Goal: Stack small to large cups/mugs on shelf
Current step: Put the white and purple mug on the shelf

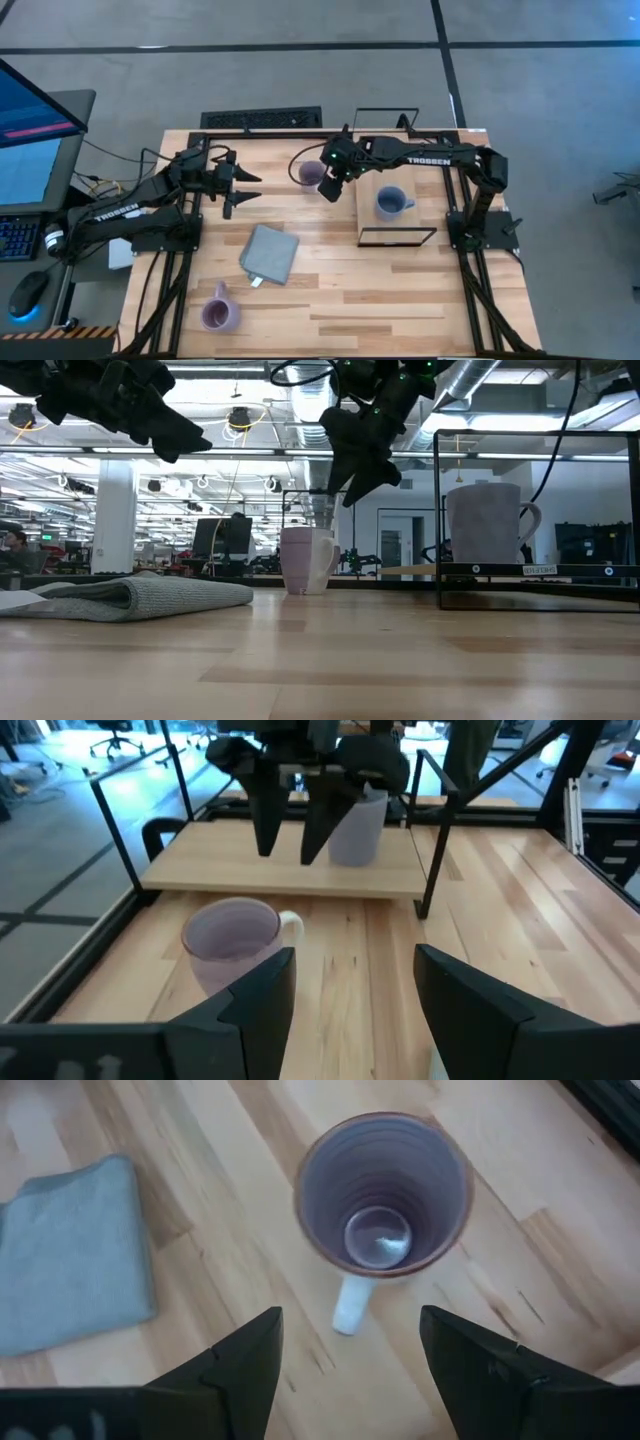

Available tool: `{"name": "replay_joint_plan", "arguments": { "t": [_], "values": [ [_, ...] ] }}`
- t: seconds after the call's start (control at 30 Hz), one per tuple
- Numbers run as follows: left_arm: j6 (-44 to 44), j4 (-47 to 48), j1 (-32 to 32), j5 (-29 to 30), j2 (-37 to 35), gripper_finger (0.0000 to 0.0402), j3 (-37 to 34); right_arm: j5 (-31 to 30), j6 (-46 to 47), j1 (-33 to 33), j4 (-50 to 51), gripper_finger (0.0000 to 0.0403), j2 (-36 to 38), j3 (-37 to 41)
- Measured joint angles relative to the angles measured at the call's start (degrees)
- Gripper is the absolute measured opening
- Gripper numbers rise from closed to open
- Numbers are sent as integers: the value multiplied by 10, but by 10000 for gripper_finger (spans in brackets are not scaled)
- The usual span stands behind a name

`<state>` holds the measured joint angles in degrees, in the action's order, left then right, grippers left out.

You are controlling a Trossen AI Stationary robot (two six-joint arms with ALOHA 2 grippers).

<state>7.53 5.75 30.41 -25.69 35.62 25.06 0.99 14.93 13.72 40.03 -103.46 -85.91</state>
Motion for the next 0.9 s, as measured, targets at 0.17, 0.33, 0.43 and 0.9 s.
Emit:
{"name": "replay_joint_plan", "arguments": {
  "t": [0.17, 0.33, 0.43, 0.9],
  "values": [
    [3, 0, 0, 0, 0, 196, 0, -31, 1, -15, 0, 260, 0, 0],
    [4, 0, 0, 0, 0, 196, 0, -65, 16, -25, 0, 260, 0, 0],
    [10, 0, 0, 0, 0, 196, 0, -71, 17, -26, 0, 260, 0, 0],
    [25, 19, -1, 0, 0, 196, 0, -74, 32, -32, -27, 260, -91, -2]
  ]
}}
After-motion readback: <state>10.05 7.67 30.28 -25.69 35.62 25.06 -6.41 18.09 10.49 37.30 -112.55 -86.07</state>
